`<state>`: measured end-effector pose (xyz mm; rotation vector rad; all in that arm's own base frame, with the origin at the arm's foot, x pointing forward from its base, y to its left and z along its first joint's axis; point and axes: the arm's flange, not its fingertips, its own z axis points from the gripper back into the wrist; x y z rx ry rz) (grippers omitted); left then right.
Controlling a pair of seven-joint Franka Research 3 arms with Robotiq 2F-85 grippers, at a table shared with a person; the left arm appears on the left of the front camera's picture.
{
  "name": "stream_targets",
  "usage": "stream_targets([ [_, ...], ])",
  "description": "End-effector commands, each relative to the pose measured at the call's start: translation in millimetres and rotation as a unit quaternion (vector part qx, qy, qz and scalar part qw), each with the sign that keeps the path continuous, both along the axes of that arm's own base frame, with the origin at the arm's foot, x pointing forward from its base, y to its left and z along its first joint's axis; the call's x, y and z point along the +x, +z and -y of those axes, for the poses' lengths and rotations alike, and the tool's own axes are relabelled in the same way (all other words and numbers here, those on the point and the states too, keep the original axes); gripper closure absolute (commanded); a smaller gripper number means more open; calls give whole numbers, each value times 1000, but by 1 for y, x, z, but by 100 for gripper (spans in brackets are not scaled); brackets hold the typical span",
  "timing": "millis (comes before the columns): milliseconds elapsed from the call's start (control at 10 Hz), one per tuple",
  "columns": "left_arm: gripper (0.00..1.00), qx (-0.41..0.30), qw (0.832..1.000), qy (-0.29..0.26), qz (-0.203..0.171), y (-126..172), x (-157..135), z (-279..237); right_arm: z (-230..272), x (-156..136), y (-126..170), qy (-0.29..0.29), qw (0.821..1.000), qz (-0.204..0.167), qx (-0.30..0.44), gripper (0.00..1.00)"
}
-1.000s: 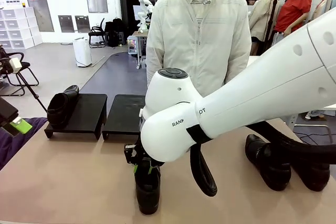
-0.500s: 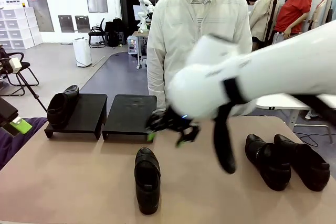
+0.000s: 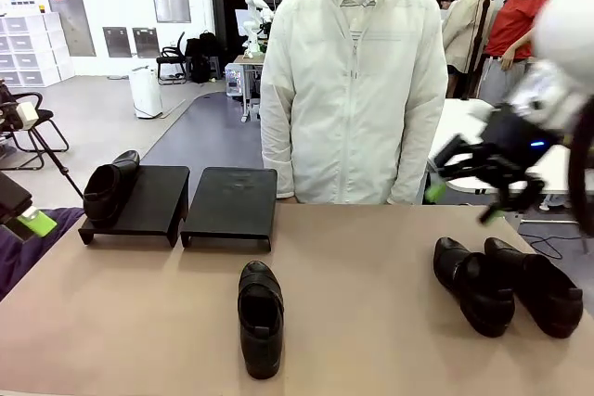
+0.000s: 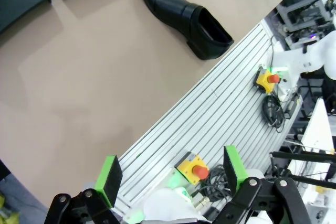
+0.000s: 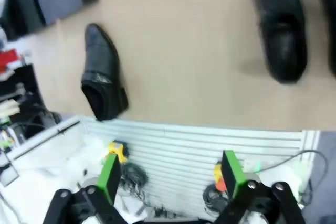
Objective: Organize the shoes by placing them on the stand.
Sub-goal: Pick up one Shoe and place it in the middle of the table.
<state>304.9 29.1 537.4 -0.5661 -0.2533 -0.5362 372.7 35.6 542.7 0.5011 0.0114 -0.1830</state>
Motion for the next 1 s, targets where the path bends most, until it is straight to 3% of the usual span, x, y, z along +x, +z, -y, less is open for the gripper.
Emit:
stream_targets([
  [0,0,-8,1000,-8,4,0,0,-2,52,15,-12,-15,995,-33,88,0],
  [200,0,-8,1000,-8,4,0,0,-2,96,-3,-38,0,984,-73,164,0],
  [400,0,-8,1000,-8,4,0,0,-2,99,-7,-46,-2,983,-99,155,0],
  [500,0,-8,1000,-8,4,0,0,-2,108,-9,-43,-9,986,-72,151,0],
  [900,0,-8,1000,-8,4,0,0,-2,108,-9,-43,-9,986,-72,151,0],
])
